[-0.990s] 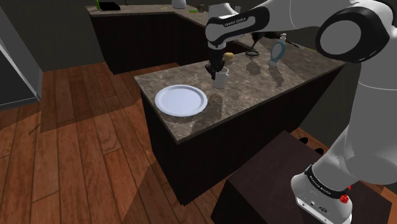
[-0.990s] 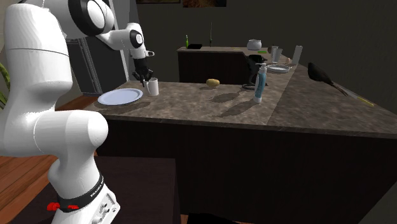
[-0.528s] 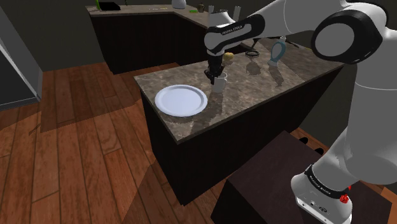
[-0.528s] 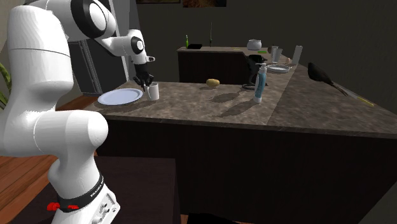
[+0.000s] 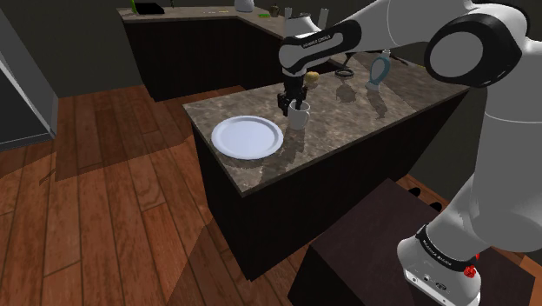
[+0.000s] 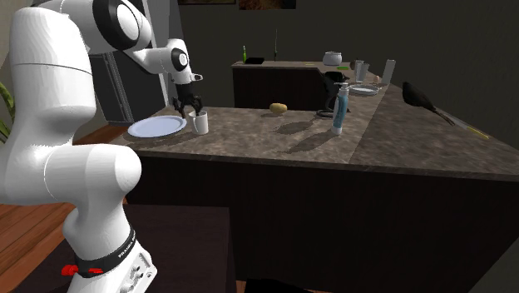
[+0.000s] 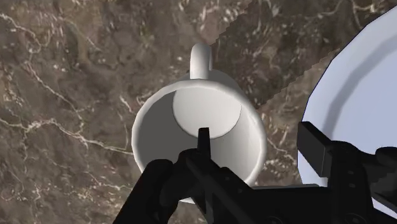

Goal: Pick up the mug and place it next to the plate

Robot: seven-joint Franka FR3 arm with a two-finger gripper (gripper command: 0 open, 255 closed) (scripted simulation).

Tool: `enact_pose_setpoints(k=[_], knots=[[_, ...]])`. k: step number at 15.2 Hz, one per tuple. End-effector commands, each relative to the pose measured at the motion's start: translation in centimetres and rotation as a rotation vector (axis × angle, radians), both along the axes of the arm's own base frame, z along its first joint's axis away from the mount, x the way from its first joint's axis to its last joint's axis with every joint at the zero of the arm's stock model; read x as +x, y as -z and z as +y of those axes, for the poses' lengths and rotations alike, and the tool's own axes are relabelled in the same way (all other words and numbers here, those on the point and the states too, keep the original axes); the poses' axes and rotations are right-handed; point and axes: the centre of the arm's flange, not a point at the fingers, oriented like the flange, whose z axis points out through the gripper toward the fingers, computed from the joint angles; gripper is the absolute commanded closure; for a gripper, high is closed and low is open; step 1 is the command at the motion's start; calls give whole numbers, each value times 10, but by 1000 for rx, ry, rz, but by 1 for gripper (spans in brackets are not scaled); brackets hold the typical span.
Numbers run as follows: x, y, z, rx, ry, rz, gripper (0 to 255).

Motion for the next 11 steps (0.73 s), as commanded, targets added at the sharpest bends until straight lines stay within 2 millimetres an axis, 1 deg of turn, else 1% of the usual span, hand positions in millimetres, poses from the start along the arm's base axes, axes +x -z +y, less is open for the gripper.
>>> enact_pose_setpoints(k=[1, 4, 7, 8, 11], knots=[[0, 0, 0, 0, 0, 0, 0], [0, 0, 0, 0, 0, 0, 0], [2, -40, 2, 0, 0, 0, 0], [3, -50, 3, 0, 0, 0, 0], [3, -50, 3, 0, 0, 0, 0]])
